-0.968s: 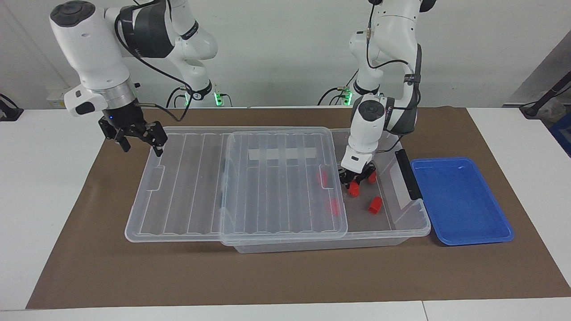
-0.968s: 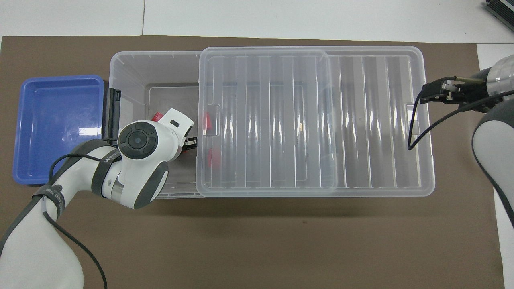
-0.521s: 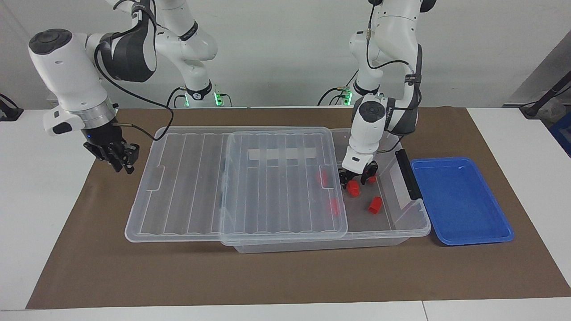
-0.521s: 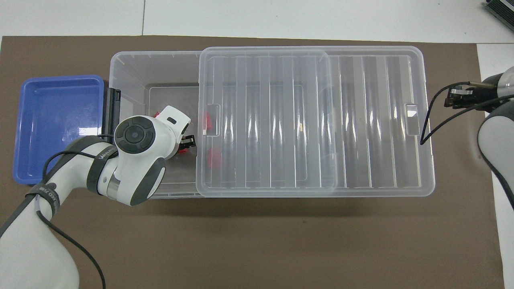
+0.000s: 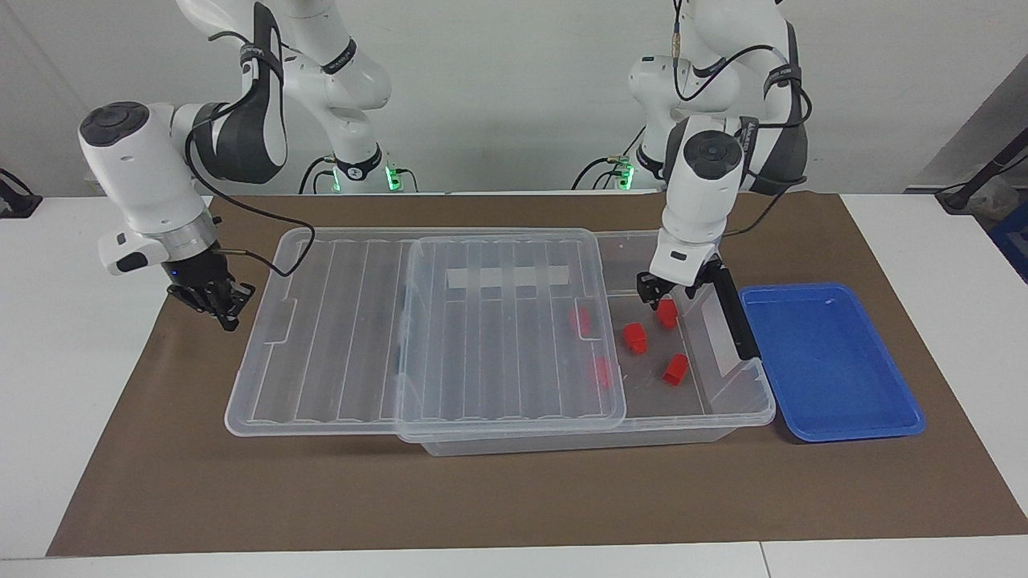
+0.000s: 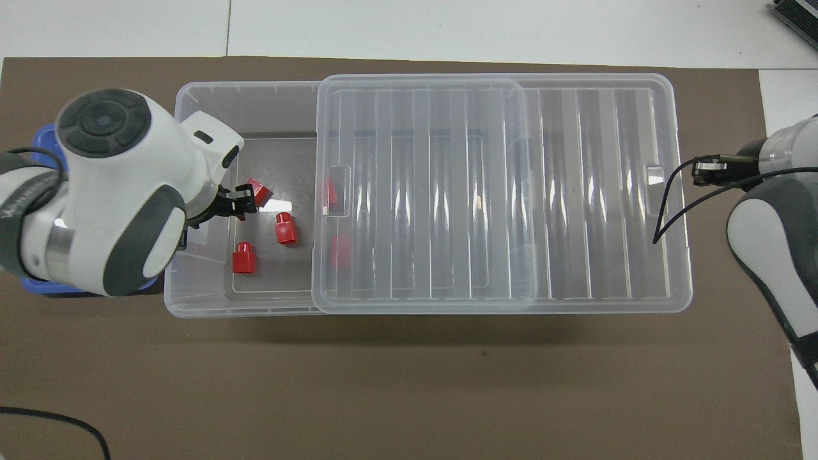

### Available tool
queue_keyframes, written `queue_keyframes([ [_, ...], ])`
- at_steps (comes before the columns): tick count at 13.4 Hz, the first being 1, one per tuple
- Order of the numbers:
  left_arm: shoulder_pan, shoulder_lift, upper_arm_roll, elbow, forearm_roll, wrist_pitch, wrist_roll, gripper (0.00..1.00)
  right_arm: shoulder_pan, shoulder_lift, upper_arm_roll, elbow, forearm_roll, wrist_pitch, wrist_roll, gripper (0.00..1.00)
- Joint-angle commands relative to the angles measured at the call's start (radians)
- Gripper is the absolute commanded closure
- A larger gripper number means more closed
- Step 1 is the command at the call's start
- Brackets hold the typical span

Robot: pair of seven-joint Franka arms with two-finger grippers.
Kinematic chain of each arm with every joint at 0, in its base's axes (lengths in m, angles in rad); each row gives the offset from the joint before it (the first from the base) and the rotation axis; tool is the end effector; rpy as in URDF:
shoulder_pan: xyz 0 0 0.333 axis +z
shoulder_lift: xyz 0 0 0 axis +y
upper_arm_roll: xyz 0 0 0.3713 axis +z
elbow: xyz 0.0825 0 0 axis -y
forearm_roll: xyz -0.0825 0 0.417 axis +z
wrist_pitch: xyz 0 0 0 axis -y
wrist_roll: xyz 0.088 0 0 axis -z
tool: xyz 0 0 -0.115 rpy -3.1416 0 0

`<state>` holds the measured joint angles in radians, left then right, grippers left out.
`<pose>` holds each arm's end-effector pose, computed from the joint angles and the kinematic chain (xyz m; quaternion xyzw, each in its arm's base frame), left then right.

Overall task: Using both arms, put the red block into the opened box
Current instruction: 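Withdraw the left gripper while the right gripper slides the lid closed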

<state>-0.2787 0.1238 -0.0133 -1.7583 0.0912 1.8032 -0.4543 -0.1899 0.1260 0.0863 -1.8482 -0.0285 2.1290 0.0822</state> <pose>0.6046 -0.1726 0.5209 -0.9959 -0.0687 0.0210 0.0545 0.6452 -0.0708 0.5034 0.9932 -0.0867 0.0775 0.0081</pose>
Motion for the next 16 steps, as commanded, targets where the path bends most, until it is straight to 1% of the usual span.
queue_keyframes([
  [1,0.128,0.007,0.0,0.121,-0.057,-0.138,0.205,0.28,0.001,0.003,0.01,-0.005,0.008,0.029,-0.028,1.0],
  [3,0.209,-0.01,0.003,0.119,-0.057,-0.142,0.357,0.28,0.041,0.001,0.01,-0.008,0.012,0.042,-0.024,1.0],
  [5,0.32,-0.013,0.006,0.111,-0.056,-0.128,0.548,0.23,0.076,0.001,0.012,-0.008,0.01,0.04,-0.028,1.0],
  [6,0.369,-0.012,0.006,0.111,-0.056,-0.117,0.633,0.11,0.107,0.0,0.012,-0.011,0.012,0.035,-0.028,1.0],
  [7,0.39,-0.013,0.006,0.111,-0.056,-0.104,0.693,0.0,0.128,0.0,0.012,-0.011,0.012,0.031,-0.028,1.0],
  [10,0.375,-0.021,0.006,0.102,-0.056,-0.087,0.695,0.0,0.219,-0.002,0.012,-0.011,0.012,0.035,-0.013,1.0],
  [12,0.374,-0.032,0.004,0.102,-0.056,-0.085,0.695,0.0,0.275,-0.003,0.012,-0.013,0.012,0.037,0.03,1.0],
  [14,0.384,-0.047,0.006,0.102,-0.056,-0.087,0.695,0.0,0.314,-0.003,0.012,-0.013,0.012,0.04,0.083,1.0],
  [16,0.388,-0.058,0.006,0.103,-0.054,-0.082,0.695,0.0,0.336,-0.003,0.012,-0.016,0.012,0.039,0.087,1.0],
])
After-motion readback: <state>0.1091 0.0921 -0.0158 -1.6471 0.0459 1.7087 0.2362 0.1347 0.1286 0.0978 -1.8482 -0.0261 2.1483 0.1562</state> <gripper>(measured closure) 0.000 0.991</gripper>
